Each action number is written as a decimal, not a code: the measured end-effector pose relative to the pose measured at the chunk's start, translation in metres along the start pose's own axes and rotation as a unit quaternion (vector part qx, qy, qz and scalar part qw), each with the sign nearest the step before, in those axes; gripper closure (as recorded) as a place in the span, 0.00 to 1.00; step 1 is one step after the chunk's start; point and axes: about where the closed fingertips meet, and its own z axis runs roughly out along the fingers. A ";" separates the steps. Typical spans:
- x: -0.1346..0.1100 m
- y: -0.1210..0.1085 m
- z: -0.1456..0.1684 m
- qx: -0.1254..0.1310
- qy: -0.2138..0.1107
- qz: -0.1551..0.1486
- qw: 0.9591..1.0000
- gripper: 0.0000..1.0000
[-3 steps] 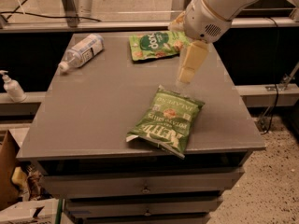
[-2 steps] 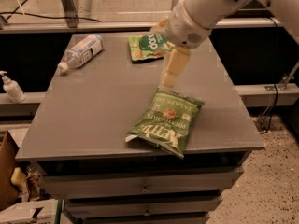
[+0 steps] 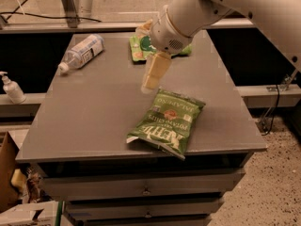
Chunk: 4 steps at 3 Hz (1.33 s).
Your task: Pick blue plastic bottle
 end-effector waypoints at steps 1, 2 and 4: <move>-0.002 -0.010 0.011 0.027 -0.017 0.011 0.999 0.00; -0.011 -0.042 0.034 0.062 -0.042 0.002 0.997 0.00; -0.040 -0.113 0.080 0.087 -0.080 0.003 0.993 0.00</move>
Offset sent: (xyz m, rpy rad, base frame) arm 0.0938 0.0661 0.0117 0.2077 -0.1981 -0.0485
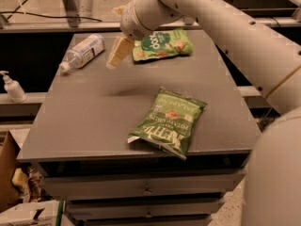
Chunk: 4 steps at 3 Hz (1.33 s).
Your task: Pick blue plastic bottle
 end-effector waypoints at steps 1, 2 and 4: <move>-0.017 -0.015 0.041 -0.011 -0.020 0.006 1.000 0.00; -0.022 -0.018 0.081 -0.026 -0.020 0.018 0.999 0.00; -0.023 -0.017 0.141 -0.054 -0.008 0.042 0.998 0.00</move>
Offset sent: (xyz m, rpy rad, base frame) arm 0.0566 0.1076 -0.0447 0.0294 0.1065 0.0223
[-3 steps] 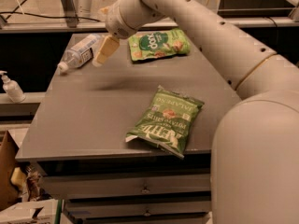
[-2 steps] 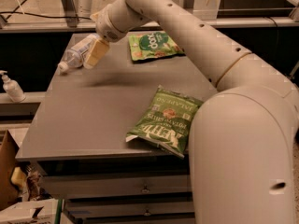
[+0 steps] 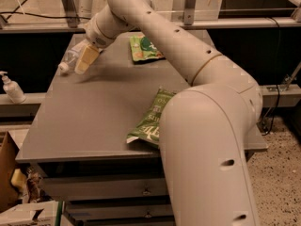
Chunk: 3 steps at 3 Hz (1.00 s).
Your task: Pick blue plastic bottle
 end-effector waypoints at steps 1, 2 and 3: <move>-0.005 -0.006 0.015 -0.011 0.006 -0.004 1.000 0.00; -0.006 -0.007 0.025 -0.023 0.014 -0.008 1.000 0.00; -0.004 -0.006 0.032 -0.036 0.020 -0.009 0.999 0.00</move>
Offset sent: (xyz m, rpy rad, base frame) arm 0.0232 0.0266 -0.0049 -0.0683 0.0242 0.0471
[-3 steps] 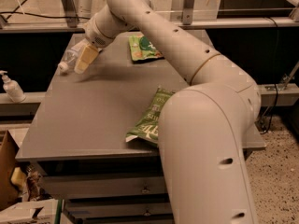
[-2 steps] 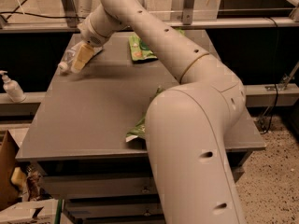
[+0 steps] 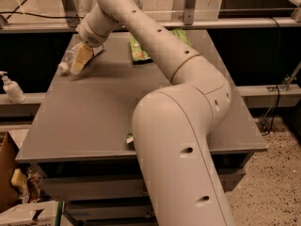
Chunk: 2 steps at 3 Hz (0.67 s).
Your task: Pick blue plastic bottle
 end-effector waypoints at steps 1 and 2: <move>0.005 0.003 0.004 -0.009 0.003 0.005 1.000 0.18; 0.011 0.007 0.003 -0.011 0.006 0.012 1.000 0.41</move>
Offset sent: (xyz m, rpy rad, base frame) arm -0.0055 -0.0190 -0.0102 -0.0119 0.0403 -0.0241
